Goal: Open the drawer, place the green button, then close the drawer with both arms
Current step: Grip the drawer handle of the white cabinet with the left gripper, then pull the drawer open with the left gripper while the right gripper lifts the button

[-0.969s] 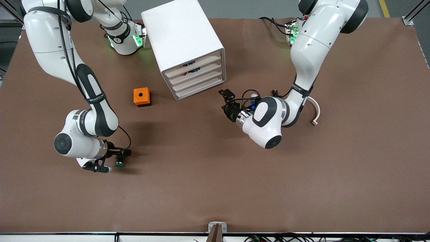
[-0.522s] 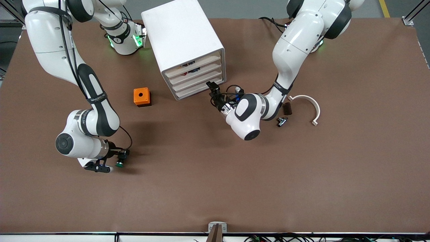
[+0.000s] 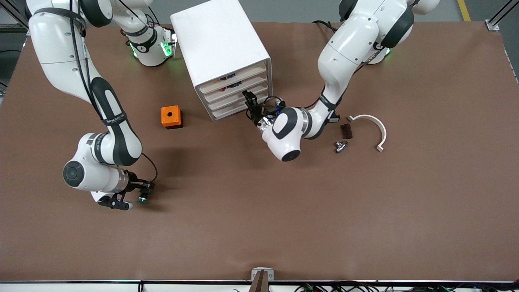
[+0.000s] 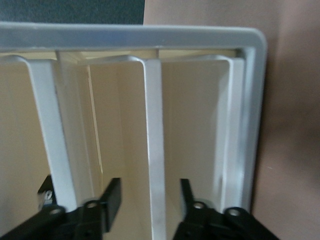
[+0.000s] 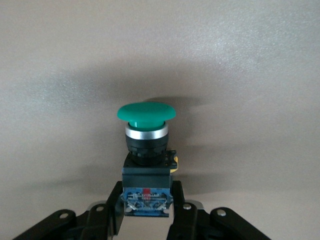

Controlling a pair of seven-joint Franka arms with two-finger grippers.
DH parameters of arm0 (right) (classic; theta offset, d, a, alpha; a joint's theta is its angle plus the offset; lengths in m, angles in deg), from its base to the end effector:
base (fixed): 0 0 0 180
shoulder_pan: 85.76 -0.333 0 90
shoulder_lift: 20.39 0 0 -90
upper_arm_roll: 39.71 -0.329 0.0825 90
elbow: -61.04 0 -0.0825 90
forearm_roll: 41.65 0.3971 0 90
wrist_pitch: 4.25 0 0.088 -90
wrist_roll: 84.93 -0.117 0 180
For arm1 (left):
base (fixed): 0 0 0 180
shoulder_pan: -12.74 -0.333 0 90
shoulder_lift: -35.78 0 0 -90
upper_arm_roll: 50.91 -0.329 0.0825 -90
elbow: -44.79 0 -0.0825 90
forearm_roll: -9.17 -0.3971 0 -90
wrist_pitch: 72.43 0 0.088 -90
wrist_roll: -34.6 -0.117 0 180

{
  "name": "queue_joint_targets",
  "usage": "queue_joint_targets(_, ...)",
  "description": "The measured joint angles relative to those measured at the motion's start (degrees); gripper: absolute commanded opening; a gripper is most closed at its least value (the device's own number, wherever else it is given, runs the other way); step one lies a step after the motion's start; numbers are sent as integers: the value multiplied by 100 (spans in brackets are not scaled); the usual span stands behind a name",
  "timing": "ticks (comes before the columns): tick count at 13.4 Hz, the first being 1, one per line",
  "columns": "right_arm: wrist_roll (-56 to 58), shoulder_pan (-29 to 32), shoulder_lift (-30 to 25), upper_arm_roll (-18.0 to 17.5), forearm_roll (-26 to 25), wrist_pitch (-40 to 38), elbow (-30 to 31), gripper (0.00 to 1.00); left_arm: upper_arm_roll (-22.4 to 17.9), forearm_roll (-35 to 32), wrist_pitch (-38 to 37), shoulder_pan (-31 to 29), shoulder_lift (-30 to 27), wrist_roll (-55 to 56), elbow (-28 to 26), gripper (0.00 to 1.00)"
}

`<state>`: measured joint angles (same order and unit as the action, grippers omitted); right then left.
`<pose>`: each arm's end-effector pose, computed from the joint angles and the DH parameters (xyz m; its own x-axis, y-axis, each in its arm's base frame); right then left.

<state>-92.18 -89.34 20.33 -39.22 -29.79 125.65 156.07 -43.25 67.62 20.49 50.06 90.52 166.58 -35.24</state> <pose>0.6881 0.0446 0.1768 0.9713 -0.2009 -0.1272 -0.2165 -0.9685 -0.1229 0.4309 -0.5420 0.1412 -0.4574 0.8886 -0.0351 0.2939 0.1138 -0.9490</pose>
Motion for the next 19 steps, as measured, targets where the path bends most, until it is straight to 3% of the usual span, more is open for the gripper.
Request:
queue_joint_targets(2, -197, 0, 0, -2, 31, -9, -11, 5, -1, 6, 14, 96, 8, -29, 3, 8)
queue_joint_targets(3, -343, -1, -1, -6, 37, -54, -22, 5, -11, 5, 31, 94, 24, -46, 4, 2)
queue_joint_targets(11, -1830, -143, -167, -86, 69, -1249, -568, 5, -138, 55, -18, -614, 100, -799, 148, 1)
queue_joint_targets(15, -3085, -166, -634, -497, 75, -1760, -591, 7, -370, 48, -33, -868, 100, -1065, 385, 2)
queue_joint_targets(17, -3830, -177, -869, -768, 78, -1994, -584, 7, -439, 48, -53, -942, 100, -1080, 454, 13)
queue_joint_targets(18, -4254, -181, -974, -944, 79, -2070, -574, 7, -448, 49, -56, -974, 100, -1093, 463, 37)
queue_joint_targets(19, -4680, -188, -1073, -1145, 79, -2104, -539, 7, -464, 53, -37, -992, 99, -1171, 476, 82)
